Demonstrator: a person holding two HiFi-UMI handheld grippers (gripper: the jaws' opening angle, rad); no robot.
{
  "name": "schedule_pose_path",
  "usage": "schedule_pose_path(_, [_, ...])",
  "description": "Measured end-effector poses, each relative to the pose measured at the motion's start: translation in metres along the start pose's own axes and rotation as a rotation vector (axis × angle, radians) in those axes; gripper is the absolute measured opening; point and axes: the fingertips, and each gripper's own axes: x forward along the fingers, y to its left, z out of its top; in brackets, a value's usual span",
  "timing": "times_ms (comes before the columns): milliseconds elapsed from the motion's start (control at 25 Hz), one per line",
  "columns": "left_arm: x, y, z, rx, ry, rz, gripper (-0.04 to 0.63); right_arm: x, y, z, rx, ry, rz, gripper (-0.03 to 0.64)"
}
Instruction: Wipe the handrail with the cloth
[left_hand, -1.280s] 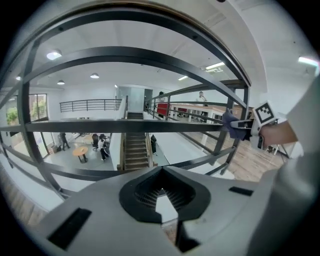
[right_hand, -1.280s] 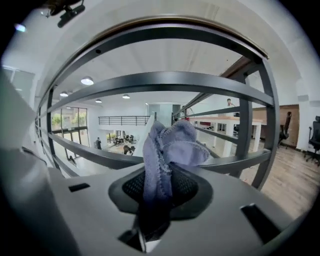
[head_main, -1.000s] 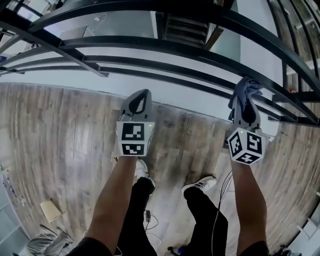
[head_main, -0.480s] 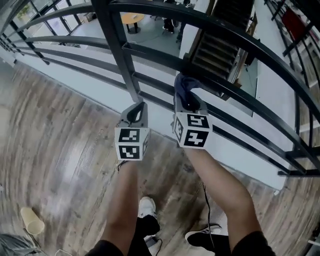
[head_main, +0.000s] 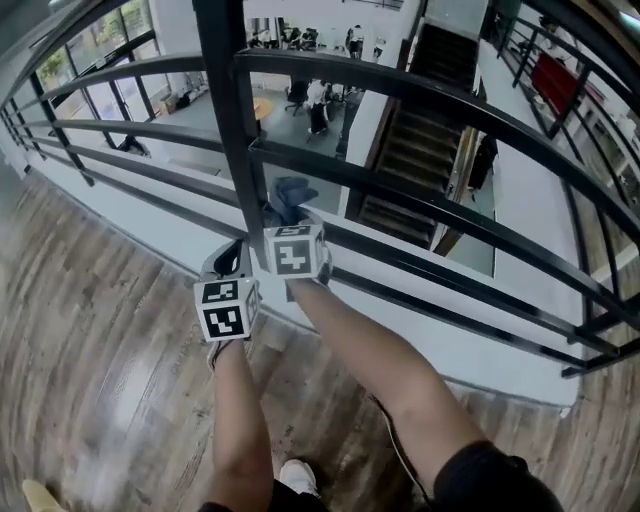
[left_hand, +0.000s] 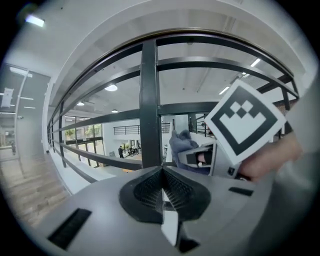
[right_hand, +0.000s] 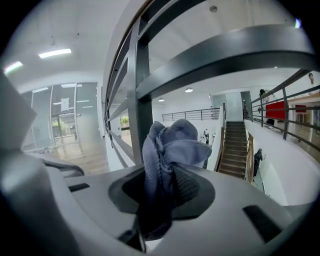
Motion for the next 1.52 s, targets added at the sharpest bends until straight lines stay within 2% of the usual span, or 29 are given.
schedule_pose_path(120, [-0.004,0.003,0.003,-0.041,-0.02,-0.019,0.0,0.003,0.005,-0.006,-0.029,0.06,0.012,0.094])
schedule_pose_path(280, [-0.003,0.005,0.012,-0.051,-0.061,-0.038,0.0,0.001,0.0,-0.002,-0.069,0.059,-0.01,0.098])
schedule_pose_path(520, [0.006,0.004,0.013,-0.069,-0.099,-0.054,0.0,-0.012,-0.018,-0.013,-0.068,0.058,-0.02,0.097])
schedule_pose_path(720, [0.014,-0.045,0.013,-0.138,-0.115,-0.172,0.0,-0.053,-0.061,-0.032,-0.02,0.01,-0.045,0.097])
schedule_pose_path(880, [0.016,-0.097,0.023,-0.042,-0.113,-0.222,0.0,-0.084,-0.096,-0.043,0.01,-0.009,-0.058,0.097])
schedule_pose_path(1040, [0.013,-0.145,0.038,-0.006,-0.134,-0.275,0.0,-0.114,-0.126,-0.047,0.03,-0.038,-0.062,0.097])
schedule_pose_path(1160, [0.01,-0.184,0.041,0.057,-0.143,-0.314,0.0,-0.138,-0.15,-0.055,0.045,-0.055,-0.076,0.097])
schedule_pose_path(1520, [0.012,-0.264,0.05,0.117,-0.159,-0.392,0.0,-0.207,-0.224,-0.079,0.113,-0.097,-0.149,0.097])
